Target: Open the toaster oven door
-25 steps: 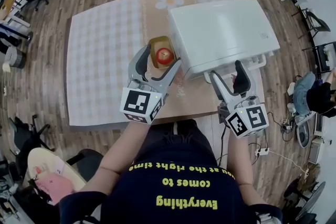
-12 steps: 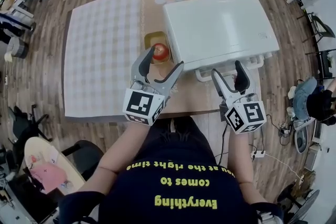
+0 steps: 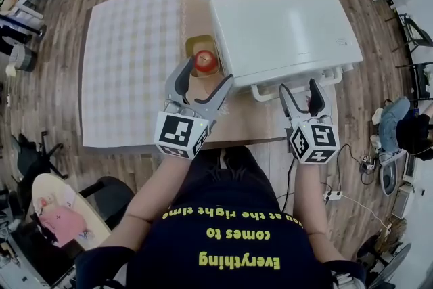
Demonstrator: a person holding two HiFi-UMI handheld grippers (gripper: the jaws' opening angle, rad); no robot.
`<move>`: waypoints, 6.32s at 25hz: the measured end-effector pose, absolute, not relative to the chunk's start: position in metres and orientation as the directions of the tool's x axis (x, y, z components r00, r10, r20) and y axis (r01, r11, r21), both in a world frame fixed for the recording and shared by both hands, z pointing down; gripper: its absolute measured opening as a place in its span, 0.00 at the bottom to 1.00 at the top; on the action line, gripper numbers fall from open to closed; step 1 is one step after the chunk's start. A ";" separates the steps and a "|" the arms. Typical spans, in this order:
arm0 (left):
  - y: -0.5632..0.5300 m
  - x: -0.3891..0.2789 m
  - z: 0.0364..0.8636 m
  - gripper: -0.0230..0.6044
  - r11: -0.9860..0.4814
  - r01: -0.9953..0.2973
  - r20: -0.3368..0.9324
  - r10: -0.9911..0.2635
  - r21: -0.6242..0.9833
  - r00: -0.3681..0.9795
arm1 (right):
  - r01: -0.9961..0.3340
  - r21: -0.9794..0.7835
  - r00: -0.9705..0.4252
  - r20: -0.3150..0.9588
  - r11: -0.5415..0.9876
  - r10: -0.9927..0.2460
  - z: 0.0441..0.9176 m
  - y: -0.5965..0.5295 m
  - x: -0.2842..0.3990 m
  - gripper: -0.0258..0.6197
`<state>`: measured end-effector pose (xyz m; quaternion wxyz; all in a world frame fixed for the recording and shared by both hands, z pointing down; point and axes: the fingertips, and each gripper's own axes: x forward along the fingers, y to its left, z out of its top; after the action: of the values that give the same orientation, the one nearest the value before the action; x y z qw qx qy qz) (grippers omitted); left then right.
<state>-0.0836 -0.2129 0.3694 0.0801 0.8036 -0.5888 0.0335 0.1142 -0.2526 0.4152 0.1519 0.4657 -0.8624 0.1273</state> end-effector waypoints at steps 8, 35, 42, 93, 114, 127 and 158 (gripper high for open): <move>-0.215 -0.085 0.371 0.64 -0.306 -0.947 0.148 -0.937 0.092 0.317 | -0.866 -0.024 -0.465 0.406 0.500 -0.786 0.420 -0.253 0.116 0.60; -0.212 -0.071 0.372 0.64 -0.358 -0.930 0.154 -0.917 0.084 0.368 | -0.912 -0.326 -0.385 0.464 0.250 -0.798 0.448 -0.223 0.149 0.67; -0.213 -0.068 0.371 0.64 -0.372 -0.924 0.151 -0.912 0.087 0.382 | -0.898 -0.372 -0.405 0.489 0.235 -0.773 0.455 -0.210 0.154 0.63; -0.202 -0.004 0.368 0.12 -0.573 -0.816 0.086 -0.812 0.073 0.577 | -0.733 -0.677 -0.516 0.492 0.064 -0.702 0.536 -0.120 0.191 0.33; -0.184 0.007 0.373 0.10 -0.619 -0.783 0.105 -0.777 0.053 0.621 | -0.562 -0.826 -0.566 0.344 0.045 -0.749 0.573 -0.097 0.197 0.26; -0.177 0.011 0.371 0.08 -0.627 -0.777 0.098 -0.772 0.048 0.629 | -0.614 -0.790 -0.554 0.435 -0.005 -0.710 0.619 -0.086 0.206 0.27; -0.188 0.009 0.372 0.07 -0.627 -0.778 0.109 -0.771 0.035 0.627 | -0.567 -0.823 -0.599 0.440 -0.034 -0.670 0.673 -0.083 0.208 0.26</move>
<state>0.0092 -0.1878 0.3722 0.0393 0.9011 -0.4299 0.0415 0.2081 -0.0834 0.6730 -0.0455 0.4457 -0.6936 0.5641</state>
